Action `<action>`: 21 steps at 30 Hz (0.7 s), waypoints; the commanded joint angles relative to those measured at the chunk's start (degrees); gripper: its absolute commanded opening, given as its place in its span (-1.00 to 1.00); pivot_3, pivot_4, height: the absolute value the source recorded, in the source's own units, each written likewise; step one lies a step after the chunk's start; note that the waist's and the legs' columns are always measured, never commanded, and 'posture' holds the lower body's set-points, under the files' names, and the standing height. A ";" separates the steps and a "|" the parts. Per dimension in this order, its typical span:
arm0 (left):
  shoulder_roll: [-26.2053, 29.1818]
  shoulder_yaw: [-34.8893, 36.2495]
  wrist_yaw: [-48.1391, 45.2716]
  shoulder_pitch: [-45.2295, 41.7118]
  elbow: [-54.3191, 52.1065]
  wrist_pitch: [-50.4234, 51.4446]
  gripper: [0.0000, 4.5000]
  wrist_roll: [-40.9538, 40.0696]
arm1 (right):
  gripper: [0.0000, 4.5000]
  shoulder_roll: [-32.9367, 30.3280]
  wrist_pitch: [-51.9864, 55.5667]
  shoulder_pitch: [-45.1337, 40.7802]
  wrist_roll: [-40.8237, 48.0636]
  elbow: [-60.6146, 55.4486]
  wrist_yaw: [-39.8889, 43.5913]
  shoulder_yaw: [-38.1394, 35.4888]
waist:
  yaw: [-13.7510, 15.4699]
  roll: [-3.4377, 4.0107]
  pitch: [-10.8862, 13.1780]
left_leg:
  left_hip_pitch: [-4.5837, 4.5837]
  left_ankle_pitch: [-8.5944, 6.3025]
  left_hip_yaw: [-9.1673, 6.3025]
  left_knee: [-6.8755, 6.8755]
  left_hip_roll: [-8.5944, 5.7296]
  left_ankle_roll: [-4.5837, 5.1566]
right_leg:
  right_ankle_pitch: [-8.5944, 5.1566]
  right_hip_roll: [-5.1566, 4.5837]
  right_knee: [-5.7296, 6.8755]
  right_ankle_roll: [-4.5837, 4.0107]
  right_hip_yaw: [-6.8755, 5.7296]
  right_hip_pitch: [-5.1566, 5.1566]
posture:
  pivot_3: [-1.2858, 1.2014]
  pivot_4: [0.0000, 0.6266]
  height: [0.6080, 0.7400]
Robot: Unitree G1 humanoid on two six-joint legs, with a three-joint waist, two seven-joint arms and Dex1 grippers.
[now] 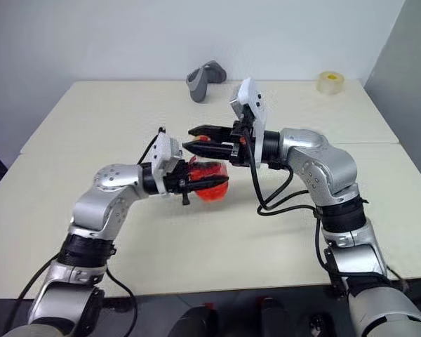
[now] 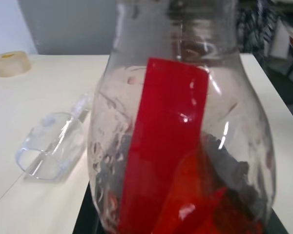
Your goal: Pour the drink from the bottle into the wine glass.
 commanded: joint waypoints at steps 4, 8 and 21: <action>6.50 6.69 1.63 8.36 -23.20 10.50 -0.45 -13.54 | -0.43 3.14 -5.63 -7.58 0.47 8.13 16.16 3.34 | -0.45 0.06 0.04 | 0.02 -0.09 -0.01 -0.02 0.03 0.16 | 0.00 0.00 0.00 0.00 0.01 -0.01 | 0.03 -0.52 1.00; 7.41 9.00 5.80 10.72 -29.13 14.49 -0.45 -17.85 | -0.43 7.26 -7.01 -10.69 -0.13 12.11 19.61 4.26 | 0.11 0.06 0.04 | 0.03 -0.11 -0.11 0.06 0.02 0.19 | 0.00 0.00 0.00 0.00 -0.09 0.06 | 0.03 -0.52 1.00; 8.23 12.69 11.70 13.27 -24.82 14.50 -0.45 -16.12 | 0.92 0.44 -0.12 -5.62 0.59 5.14 16.78 0.21 | 1.29 0.07 0.05 | 0.02 -0.01 -0.11 0.09 -0.04 0.02 | 0.00 -0.06 -0.03 -0.01 -0.10 0.11 | 0.03 -0.52 1.00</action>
